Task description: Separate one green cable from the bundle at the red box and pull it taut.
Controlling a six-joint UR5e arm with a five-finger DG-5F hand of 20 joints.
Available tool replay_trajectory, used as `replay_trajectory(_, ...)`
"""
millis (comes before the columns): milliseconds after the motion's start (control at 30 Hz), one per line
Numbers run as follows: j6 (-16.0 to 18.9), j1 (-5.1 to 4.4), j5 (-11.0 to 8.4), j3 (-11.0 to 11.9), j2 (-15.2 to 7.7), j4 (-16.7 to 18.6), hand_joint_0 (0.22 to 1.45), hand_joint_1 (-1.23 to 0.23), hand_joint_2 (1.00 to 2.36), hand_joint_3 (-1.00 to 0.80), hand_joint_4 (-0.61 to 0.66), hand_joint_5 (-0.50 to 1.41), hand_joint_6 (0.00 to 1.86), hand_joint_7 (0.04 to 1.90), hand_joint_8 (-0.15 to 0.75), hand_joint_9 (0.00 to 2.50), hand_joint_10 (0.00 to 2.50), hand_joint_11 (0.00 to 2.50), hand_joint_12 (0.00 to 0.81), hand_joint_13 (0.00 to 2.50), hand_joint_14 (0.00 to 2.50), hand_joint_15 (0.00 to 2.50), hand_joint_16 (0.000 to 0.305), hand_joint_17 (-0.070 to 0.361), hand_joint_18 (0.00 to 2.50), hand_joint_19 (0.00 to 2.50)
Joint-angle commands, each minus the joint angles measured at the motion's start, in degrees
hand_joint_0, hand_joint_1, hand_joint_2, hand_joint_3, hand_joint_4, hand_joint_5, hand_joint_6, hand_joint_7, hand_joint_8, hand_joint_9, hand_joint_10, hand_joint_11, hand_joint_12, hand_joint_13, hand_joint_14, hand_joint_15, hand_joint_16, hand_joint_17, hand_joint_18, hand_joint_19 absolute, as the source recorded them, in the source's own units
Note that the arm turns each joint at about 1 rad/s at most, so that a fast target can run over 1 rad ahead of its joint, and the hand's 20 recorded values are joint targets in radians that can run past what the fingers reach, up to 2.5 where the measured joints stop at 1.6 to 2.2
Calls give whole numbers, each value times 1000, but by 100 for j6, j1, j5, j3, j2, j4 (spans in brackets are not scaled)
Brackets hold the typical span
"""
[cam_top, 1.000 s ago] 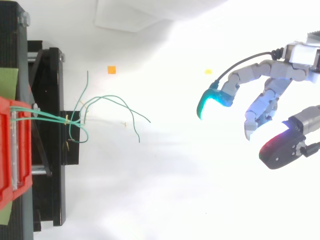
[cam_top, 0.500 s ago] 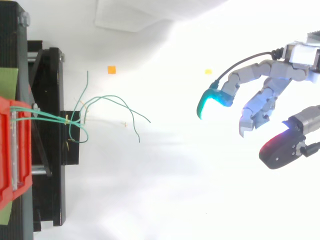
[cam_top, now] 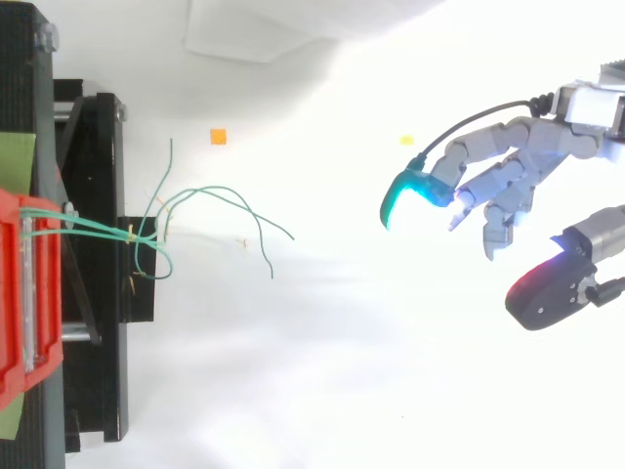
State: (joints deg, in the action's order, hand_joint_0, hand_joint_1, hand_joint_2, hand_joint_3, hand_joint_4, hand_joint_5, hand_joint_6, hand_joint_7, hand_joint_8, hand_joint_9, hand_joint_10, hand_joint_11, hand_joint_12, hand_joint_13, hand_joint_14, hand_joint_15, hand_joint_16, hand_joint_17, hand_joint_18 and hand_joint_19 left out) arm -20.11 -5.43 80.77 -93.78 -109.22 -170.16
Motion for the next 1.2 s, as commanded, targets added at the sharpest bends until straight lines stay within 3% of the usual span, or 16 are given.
replay_trajectory(0,7,-2,0,0,6,0,573,-430,1000,-500,182,-193,502,688,277,713,9,300,363,953,22,694,52,118,895,803)
replay_trajectory(467,7,-2,0,0,6,0,571,-445,1000,-500,200,-192,502,682,272,742,8,282,364,1020,22,712,51,116,929,808)
replay_trajectory(567,-2,-2,0,0,6,0,565,-467,1000,-500,203,-192,502,693,289,751,14,407,375,1056,23,785,52,116,928,807)
replay_trajectory(1167,7,7,0,0,-2,0,560,-526,1000,-500,197,-184,502,694,263,785,10,335,371,1047,23,733,52,117,926,798)
